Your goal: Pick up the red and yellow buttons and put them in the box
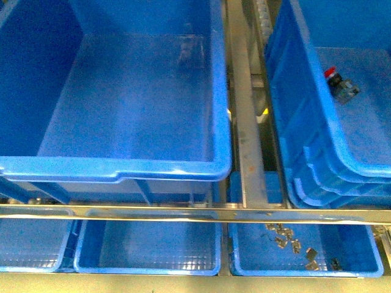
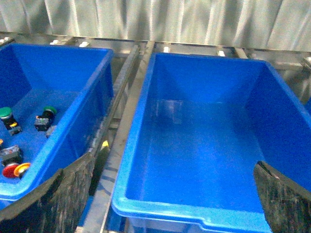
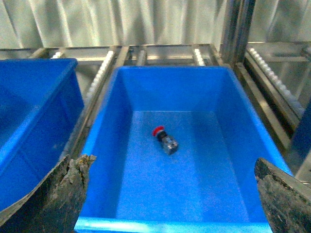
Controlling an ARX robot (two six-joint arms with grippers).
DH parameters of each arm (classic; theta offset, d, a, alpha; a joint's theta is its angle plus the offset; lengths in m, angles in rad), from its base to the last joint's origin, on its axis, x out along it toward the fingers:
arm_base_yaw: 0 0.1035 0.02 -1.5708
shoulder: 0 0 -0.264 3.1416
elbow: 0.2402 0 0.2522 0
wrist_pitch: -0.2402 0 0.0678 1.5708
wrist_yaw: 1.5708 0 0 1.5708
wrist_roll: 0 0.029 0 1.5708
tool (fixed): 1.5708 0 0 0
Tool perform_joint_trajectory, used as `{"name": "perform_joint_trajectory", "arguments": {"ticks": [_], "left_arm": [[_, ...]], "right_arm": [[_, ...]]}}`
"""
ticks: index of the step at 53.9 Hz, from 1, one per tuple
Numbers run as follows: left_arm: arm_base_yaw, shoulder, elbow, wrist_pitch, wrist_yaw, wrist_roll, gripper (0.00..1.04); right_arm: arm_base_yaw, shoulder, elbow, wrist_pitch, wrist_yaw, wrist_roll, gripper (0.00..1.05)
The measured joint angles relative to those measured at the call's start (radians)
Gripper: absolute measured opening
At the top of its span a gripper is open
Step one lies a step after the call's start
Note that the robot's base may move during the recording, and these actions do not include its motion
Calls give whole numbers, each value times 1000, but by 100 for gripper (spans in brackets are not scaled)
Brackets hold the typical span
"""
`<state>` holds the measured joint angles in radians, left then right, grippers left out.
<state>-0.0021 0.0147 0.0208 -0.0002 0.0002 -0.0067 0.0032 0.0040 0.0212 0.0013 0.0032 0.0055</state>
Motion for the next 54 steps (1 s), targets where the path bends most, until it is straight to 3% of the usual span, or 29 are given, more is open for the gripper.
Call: {"name": "perform_joint_trajectory", "arguments": {"ticks": [54], "left_arm": [[0,0,0,0,-3,0,97]], "right_arm": [[-2,0,0,-3,-5,-2,99]]}}
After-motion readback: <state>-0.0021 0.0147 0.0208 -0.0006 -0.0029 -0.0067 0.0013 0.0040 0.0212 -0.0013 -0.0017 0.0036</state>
